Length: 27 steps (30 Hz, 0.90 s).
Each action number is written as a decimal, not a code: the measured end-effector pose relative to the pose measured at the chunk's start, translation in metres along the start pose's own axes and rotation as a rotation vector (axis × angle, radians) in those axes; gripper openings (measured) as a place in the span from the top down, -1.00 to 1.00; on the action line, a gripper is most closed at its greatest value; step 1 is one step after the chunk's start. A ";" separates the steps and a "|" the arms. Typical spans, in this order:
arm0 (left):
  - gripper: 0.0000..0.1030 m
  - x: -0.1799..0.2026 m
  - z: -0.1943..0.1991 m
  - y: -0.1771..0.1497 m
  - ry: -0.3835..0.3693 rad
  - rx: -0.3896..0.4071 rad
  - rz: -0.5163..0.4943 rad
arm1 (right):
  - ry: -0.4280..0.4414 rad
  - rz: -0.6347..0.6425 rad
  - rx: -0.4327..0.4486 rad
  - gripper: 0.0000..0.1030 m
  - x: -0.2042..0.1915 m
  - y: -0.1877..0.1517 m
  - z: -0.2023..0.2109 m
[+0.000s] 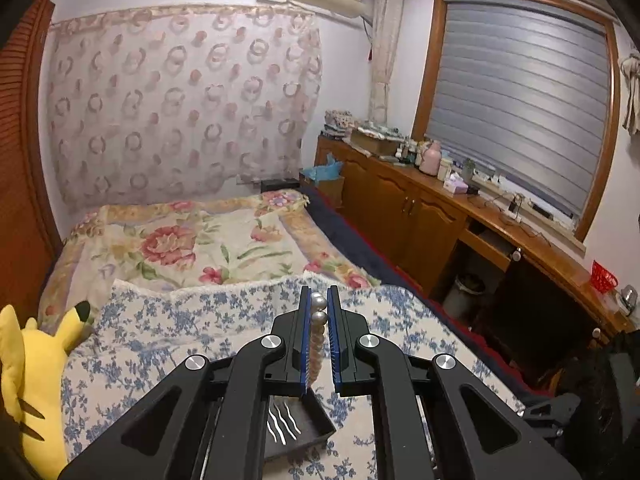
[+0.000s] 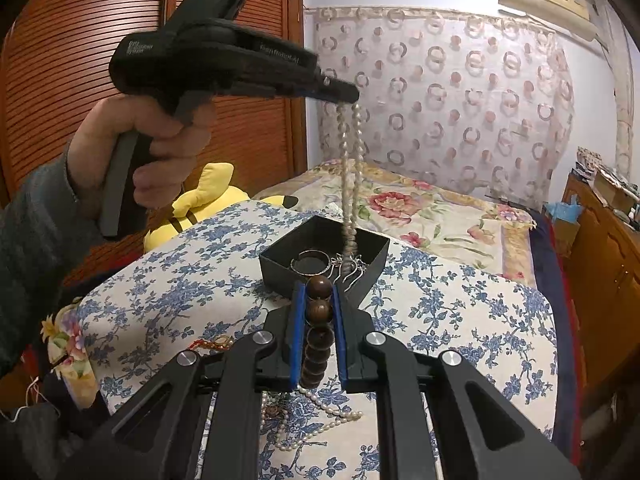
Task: Organize jewelry
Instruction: 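Lower the pearl strand into the box with the left gripper while the right drops the bead bracelet in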
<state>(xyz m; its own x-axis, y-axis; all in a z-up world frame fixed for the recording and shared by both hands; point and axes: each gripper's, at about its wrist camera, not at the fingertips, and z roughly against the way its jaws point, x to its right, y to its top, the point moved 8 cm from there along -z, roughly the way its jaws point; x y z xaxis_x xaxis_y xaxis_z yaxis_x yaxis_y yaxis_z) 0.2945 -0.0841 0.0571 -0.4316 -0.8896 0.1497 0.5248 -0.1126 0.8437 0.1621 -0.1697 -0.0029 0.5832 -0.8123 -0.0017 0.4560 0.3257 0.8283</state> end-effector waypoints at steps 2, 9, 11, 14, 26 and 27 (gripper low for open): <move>0.87 -0.003 -0.009 -0.013 0.008 -0.029 0.001 | -0.007 -0.004 0.001 0.71 0.004 0.000 -0.002; 0.76 -0.025 -0.038 -0.067 -0.002 -0.114 0.061 | -0.020 0.000 0.007 0.71 0.017 0.015 -0.019; 0.69 -0.032 -0.042 -0.080 0.005 -0.123 0.063 | -0.018 0.005 0.017 0.71 0.018 0.023 -0.025; 0.41 -0.040 -0.045 -0.095 0.028 -0.126 0.076 | -0.018 0.019 0.031 0.71 0.021 0.040 -0.039; -0.62 -0.083 -0.020 -0.128 0.147 -0.082 0.089 | -0.017 0.021 -0.029 0.71 0.032 0.062 -0.126; -0.64 -0.084 -0.018 -0.130 0.151 -0.078 0.089 | -0.015 0.015 -0.040 0.71 0.032 0.059 -0.133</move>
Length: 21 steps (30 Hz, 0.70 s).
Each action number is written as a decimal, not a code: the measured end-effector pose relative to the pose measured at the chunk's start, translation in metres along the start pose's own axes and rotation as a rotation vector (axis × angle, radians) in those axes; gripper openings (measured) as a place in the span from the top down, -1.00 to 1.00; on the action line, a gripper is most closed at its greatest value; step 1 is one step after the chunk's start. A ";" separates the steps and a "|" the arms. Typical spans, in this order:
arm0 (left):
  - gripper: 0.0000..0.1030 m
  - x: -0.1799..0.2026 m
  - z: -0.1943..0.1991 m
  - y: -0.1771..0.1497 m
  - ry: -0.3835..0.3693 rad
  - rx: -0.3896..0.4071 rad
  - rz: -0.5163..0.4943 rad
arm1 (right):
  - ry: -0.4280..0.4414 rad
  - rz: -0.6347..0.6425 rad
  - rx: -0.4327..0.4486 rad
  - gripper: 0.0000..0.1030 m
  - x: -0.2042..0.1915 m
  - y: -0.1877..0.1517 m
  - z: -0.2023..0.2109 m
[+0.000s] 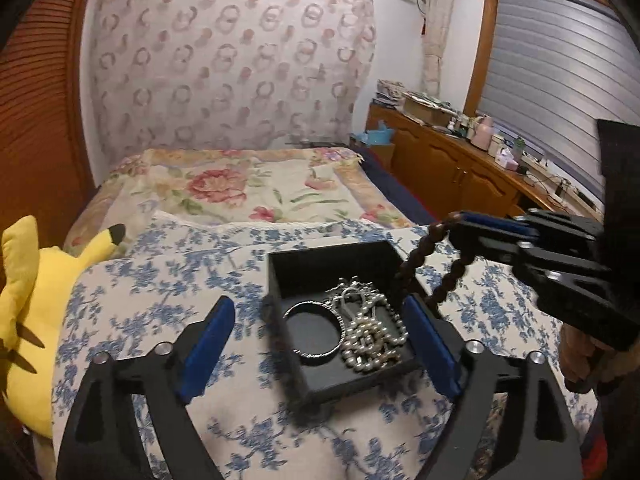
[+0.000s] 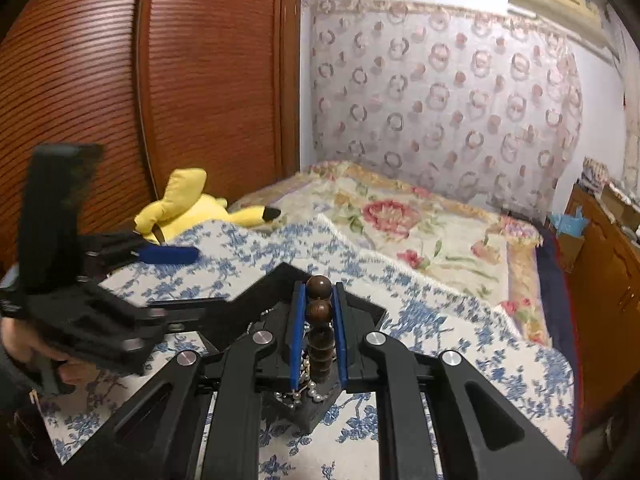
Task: Organize jewelry
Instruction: 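Lower the pearl strand into the box with the left gripper while the right drops the bead bracelet in, then grasp the red string bracelet with the left gripper while the right grasps the jade bangle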
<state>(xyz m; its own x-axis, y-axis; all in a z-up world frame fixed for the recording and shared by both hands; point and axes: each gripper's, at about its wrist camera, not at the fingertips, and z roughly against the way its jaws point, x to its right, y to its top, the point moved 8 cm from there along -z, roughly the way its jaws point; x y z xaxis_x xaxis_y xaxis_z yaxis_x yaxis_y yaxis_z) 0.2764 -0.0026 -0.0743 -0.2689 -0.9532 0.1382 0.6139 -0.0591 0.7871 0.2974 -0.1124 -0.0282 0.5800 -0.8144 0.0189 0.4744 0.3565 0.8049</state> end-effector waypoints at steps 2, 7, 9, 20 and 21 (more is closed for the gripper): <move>-0.68 -0.004 0.004 -0.006 0.009 0.001 0.004 | 0.004 -0.010 -0.025 0.71 -0.001 -0.006 -0.010; -0.70 -0.009 0.018 -0.027 0.022 -0.007 -0.010 | 0.016 -0.036 -0.092 0.65 -0.003 -0.027 -0.028; -0.70 -0.009 0.024 -0.037 0.022 -0.013 -0.014 | 0.015 -0.039 -0.094 0.56 -0.004 -0.032 -0.026; -0.70 0.000 0.051 -0.093 -0.009 -0.076 -0.017 | 0.084 -0.029 -0.069 0.30 -0.032 -0.064 0.038; -0.70 0.001 0.052 -0.097 -0.012 -0.081 -0.011 | 0.089 -0.027 -0.072 0.30 -0.035 -0.068 0.043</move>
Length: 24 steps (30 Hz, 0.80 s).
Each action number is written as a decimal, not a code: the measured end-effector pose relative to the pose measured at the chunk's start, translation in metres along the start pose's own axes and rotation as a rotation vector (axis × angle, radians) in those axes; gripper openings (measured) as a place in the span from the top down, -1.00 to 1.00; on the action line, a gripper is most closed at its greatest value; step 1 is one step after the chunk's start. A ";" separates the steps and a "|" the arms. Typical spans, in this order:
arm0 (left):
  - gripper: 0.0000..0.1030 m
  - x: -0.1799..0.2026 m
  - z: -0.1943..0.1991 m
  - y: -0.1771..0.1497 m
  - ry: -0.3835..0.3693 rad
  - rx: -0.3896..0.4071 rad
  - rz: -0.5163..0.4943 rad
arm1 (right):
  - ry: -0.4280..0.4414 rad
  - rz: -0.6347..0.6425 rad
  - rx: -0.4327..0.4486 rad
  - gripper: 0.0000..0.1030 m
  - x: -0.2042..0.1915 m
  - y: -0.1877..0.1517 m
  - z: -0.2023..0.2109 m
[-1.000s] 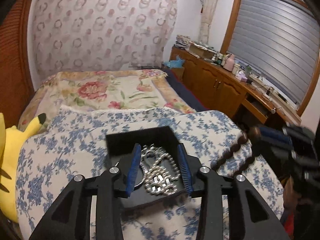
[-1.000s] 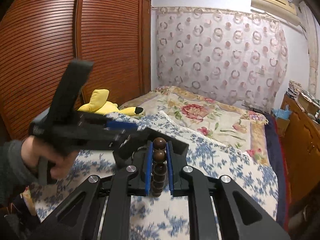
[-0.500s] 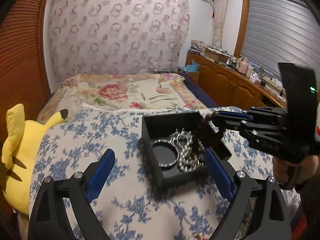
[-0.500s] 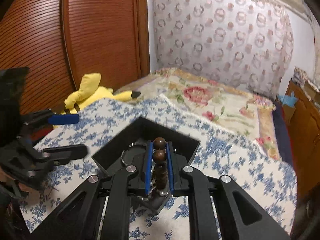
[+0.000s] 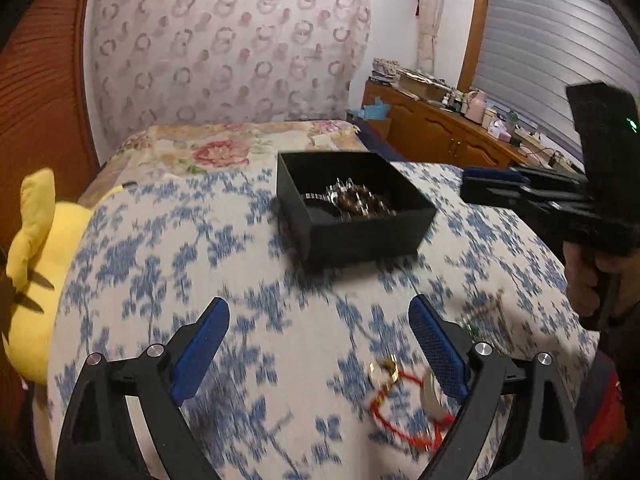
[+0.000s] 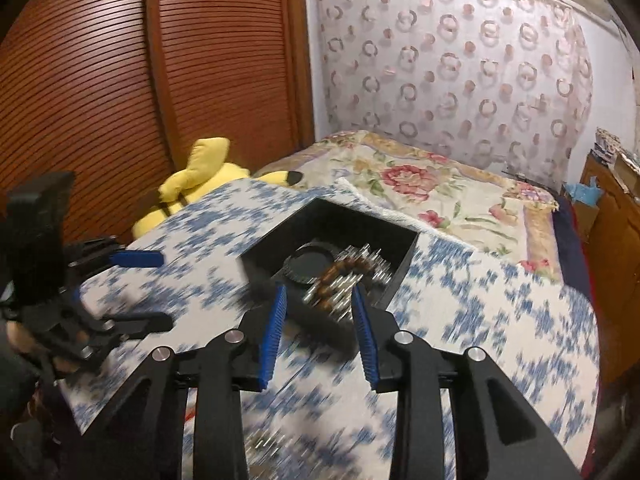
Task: Organize jewelry
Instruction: 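Grasp the red string bracelet with the left gripper while the right grasps the jade bangle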
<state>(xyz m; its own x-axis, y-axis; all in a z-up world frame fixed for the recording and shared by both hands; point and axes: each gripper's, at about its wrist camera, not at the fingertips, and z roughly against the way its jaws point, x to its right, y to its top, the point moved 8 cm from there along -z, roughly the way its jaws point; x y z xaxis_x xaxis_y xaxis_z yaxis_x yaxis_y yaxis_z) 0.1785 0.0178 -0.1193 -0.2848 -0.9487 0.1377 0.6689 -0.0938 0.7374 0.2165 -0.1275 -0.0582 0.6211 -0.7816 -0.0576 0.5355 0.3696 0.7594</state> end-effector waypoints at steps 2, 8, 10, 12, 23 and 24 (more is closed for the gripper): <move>-0.70 0.001 0.003 -0.010 -0.005 -0.014 0.016 | 0.015 0.012 -0.014 0.30 -0.012 -0.016 0.007; -0.70 0.011 0.012 -0.037 -0.036 -0.059 0.011 | 0.066 0.046 -0.069 0.30 -0.047 -0.062 0.017; -0.65 0.016 0.012 -0.046 -0.044 -0.085 0.010 | 0.065 0.049 -0.085 0.30 -0.054 -0.076 0.018; -0.49 0.023 0.012 -0.055 -0.065 -0.114 0.009 | 0.066 0.047 -0.097 0.30 -0.060 -0.090 0.019; 0.28 0.053 0.002 -0.075 -0.089 -0.171 -0.010 | 0.089 0.037 -0.114 0.30 -0.082 -0.110 0.023; 0.36 0.054 0.002 -0.074 -0.087 -0.170 -0.006 | 0.090 0.040 -0.115 0.30 -0.084 -0.111 0.023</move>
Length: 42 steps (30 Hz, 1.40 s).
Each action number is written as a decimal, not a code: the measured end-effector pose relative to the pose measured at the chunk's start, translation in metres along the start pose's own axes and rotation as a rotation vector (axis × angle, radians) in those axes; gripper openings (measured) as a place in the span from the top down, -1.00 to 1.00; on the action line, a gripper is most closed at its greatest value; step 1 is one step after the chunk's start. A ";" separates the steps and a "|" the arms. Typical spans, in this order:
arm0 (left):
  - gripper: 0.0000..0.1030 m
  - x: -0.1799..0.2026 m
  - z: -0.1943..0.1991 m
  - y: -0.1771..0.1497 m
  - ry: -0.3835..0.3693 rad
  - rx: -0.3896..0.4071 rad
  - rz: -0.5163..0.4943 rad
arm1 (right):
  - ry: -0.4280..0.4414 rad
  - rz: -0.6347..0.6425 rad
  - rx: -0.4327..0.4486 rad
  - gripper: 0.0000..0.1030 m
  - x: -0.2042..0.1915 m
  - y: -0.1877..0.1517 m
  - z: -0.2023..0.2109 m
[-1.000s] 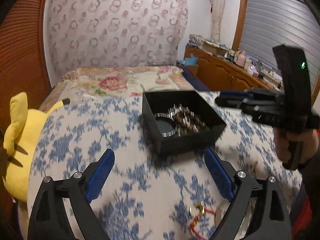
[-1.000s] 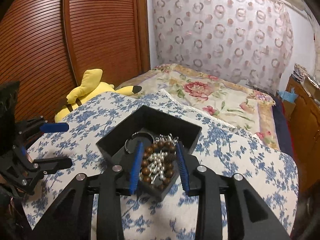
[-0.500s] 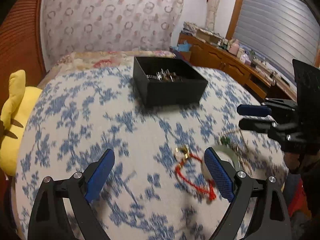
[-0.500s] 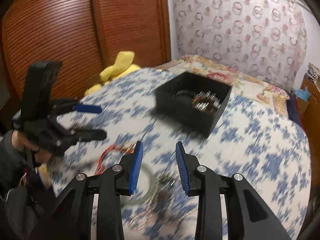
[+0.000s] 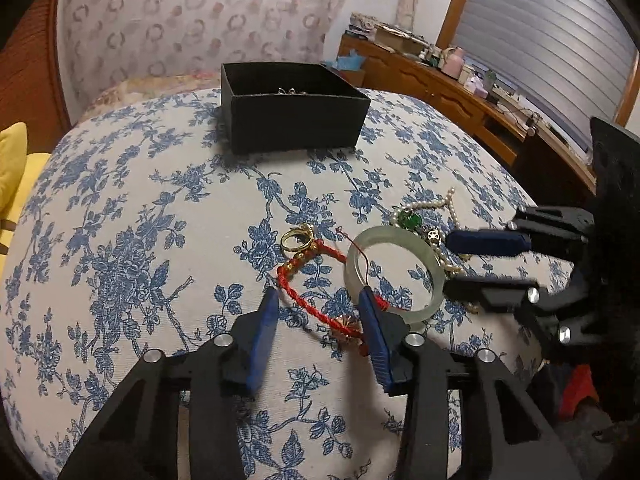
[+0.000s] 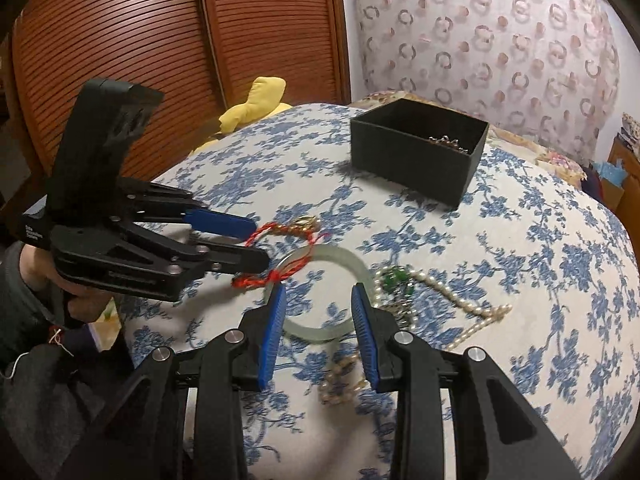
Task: Organize jewelry
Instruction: 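Grasp the red string bracelet with the left gripper while the right grasps the jade bangle, then lift the red string bracelet with the left gripper while the right carries the jade bangle toward the box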
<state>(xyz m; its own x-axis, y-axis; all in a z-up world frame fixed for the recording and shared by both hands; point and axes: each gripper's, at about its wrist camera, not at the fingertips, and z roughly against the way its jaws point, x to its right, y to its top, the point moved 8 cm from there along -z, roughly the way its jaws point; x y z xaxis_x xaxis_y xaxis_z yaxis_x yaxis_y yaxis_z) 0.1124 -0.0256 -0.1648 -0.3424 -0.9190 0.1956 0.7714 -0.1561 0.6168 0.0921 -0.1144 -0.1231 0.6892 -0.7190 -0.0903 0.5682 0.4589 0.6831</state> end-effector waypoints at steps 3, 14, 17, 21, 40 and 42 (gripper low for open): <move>0.68 0.001 -0.001 0.001 0.005 -0.001 0.002 | 0.010 0.011 -0.011 0.30 -0.007 -0.002 -0.004; 0.95 -0.010 0.015 0.008 0.021 0.059 0.022 | 0.030 0.096 -0.089 0.30 -0.026 -0.002 -0.026; 0.95 -0.012 0.014 0.008 0.019 0.060 0.029 | 0.026 0.116 -0.115 0.30 -0.027 -0.001 -0.034; 0.95 -0.013 0.013 0.007 0.017 0.061 0.034 | 0.004 0.151 -0.136 0.30 -0.028 -0.001 -0.039; 0.95 -0.003 0.036 0.015 0.029 0.124 -0.007 | -0.001 0.159 -0.093 0.82 -0.035 0.006 -0.023; 0.95 -0.002 0.040 0.020 0.026 0.140 -0.009 | -0.004 0.154 -0.070 0.82 -0.034 0.012 -0.016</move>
<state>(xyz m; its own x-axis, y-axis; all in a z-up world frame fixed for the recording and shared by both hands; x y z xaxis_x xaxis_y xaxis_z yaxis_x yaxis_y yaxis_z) 0.1071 -0.0126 -0.1216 -0.3334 -0.9273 0.1704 0.6856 -0.1144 0.7189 0.0830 -0.0762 -0.1238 0.7689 -0.6393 0.0145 0.4859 0.5988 0.6367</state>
